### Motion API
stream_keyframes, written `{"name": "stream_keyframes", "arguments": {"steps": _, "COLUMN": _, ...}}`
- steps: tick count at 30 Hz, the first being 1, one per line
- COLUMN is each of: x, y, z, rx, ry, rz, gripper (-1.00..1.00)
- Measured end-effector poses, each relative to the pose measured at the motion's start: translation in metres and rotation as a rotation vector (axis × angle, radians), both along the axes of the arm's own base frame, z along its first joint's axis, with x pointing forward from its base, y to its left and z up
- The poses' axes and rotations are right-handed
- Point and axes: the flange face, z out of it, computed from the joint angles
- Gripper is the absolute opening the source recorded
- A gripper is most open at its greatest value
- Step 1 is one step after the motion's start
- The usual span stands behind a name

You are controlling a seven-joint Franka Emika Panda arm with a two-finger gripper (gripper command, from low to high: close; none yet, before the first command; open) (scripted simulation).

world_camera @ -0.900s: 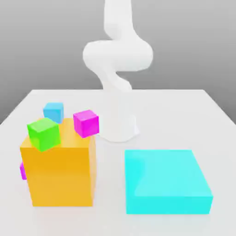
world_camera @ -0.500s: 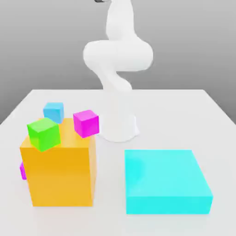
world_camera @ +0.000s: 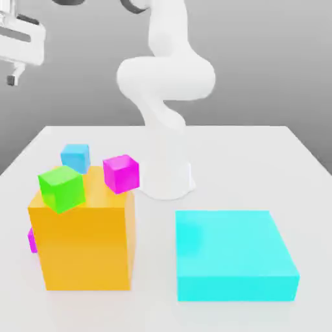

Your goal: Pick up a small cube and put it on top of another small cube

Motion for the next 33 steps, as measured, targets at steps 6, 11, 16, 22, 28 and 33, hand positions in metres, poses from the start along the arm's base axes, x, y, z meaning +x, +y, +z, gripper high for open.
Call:
{"name": "stream_keyframes", "arguments": {"steps": 6, "x": 0.012, "y": -0.004, "z": -0.099, "rx": -0.012, "ry": 0.146, "rz": 0.261, "gripper": 0.00}}
{"name": "stream_keyframes", "arguments": {"steps": 11, "x": 0.030, "y": 0.017, "z": -0.178, "rx": -0.016, "ry": 0.253, "rz": 0.511, "gripper": 0.00}}
{"name": "stream_keyframes", "arguments": {"steps": 16, "x": 0.046, "y": 0.047, "z": -0.248, "rx": -0.021, "ry": 0.326, "rz": 0.735, "gripper": 0.00}}
{"name": "stream_keyframes", "arguments": {"steps": 22, "x": 0.047, "y": 0.050, "z": -0.306, "rx": -0.022, "ry": 0.333, "rz": 0.757, "gripper": -1.00}}
{"name": "stream_keyframes", "arguments": {"steps": 28, "x": 0.047, "y": 0.050, "z": -0.305, "rx": -0.021, "ry": 0.336, "rz": 0.758, "gripper": -1.00}}
{"name": "stream_keyframes", "arguments": {"steps": 33, "x": 0.047, "y": 0.050, "z": -0.249, "rx": -0.023, "ry": 0.335, "rz": 0.762, "gripper": -1.00}}
